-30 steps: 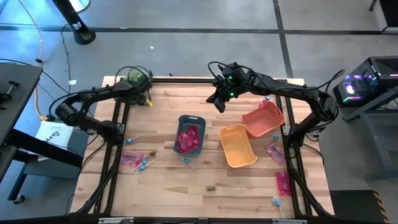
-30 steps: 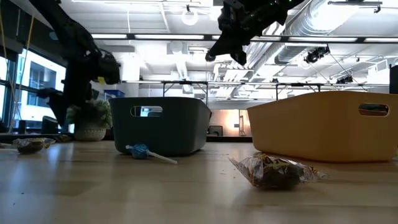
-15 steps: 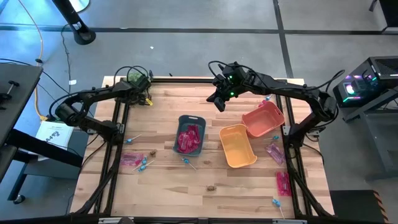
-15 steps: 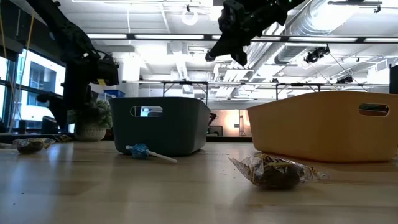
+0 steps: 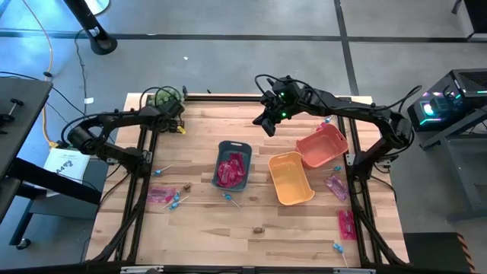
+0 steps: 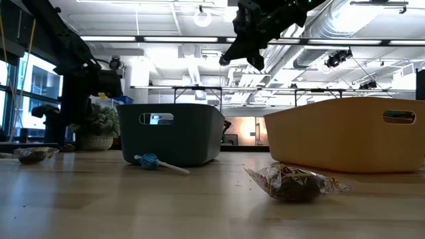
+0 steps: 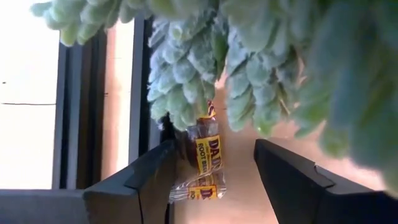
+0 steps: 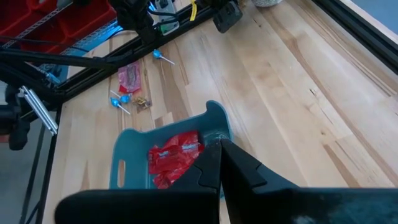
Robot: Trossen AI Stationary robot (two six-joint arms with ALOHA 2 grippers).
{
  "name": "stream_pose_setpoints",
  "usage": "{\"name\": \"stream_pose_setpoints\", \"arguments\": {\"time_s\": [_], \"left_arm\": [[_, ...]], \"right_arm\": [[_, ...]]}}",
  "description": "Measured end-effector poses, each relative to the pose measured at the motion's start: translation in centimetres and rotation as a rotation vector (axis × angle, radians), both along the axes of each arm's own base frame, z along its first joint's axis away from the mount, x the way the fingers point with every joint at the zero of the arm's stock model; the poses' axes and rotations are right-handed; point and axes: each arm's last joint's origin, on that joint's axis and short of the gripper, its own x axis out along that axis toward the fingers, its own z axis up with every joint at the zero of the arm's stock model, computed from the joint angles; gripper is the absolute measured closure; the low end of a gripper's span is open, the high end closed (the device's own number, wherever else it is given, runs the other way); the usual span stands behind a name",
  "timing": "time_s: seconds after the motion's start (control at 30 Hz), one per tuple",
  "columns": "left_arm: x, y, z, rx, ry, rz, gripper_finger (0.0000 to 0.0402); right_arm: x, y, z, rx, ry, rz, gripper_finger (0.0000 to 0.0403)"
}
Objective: Sort candy
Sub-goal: Put the yellow candy into the yellow bin
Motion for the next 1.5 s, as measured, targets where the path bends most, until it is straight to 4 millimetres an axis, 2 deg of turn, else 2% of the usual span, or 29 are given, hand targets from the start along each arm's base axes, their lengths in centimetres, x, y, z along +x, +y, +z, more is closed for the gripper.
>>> {"name": "stream_pose_setpoints", "arguments": {"time_s": [0.13, 0.23, 0.37, 0.43, 0.5, 0.6, 0.77, 0.87, 0.93, 1.03, 1.13, 1.3, 1.5], "left_arm": [[-0.2, -0.1, -1.0, -0.035, -0.027, 0.019, 0.0212], [-0.1, -0.2, -1.3, -0.06, -0.052, 0.033, 0.0266], [0.4, -0.8, -1.0, -0.079, -0.086, -0.021, 0.036], [0.8, -1.4, -0.6, -0.091, -0.132, -0.046, 0.0361], [1.5, -2.0, 0.5, -0.146, -0.239, -0.099, 0.0361], [1.5, -3.2, 2.3, -0.177, -0.244, -0.161, 0.0361], [2.2, -5.0, 7.2, -0.019, -0.394, -0.299, 0.0361], [3.1, -6.2, 10.3, 0.113, -0.599, -0.374, 0.0361], [3.8, -7.1, 11.4, 0.138, -0.697, -0.39, 0.0361], [6.0, -8.3, 12.7, 0.174, -0.853, -0.466, 0.0361], [9.3, -9.6, 13.5, 0.186, -0.987, -0.571, 0.0361], [16.3, -11.7, 13.6, 0.153, -1.055, -0.784, 0.0361], [25.7, -12.1, 13.4, 0.103, -1.064, -1.124, 0.036]], "right_arm": [[0.0, 0.1, 0.0, 0.002, 0.0, 0.001, 0.0402], [0.0, 0.1, 0.0, 0.013, 0.002, -0.005, 0.0402], [0.0, 0.1, 0.0, 0.015, 0.002, -0.007, 0.0402], [0.0, 0.1, 0.0, 0.016, 0.002, -0.006, 0.0402], [0.0, 0.2, 0.0, 0.023, 0.001, 0.003, 0.0402], [-0.4, 0.1, 0.7, 0.063, -0.031, 0.025, 0.0402], [-2.8, 0.8, 4.1, 0.027, -0.145, 0.032, 0.0402], [-4.2, 1.4, 5.9, -0.003, -0.199, 0.03, 0.0402], [-5.3, 1.9, 7.2, -0.023, -0.241, 0.032, 0.0402], [-6.5, 2.6, 8.5, -0.045, -0.286, 0.038, 0.0402], [-7.2, 3.1, 9.1, -0.04, -0.309, 0.037, 0.0402], [-7.5, 3.1, 9.6, -0.049, -0.335, 0.004, 0.0402], [-7.4, 2.7, 9.8, -0.082, -0.339, -0.103, 0.0402]]}}
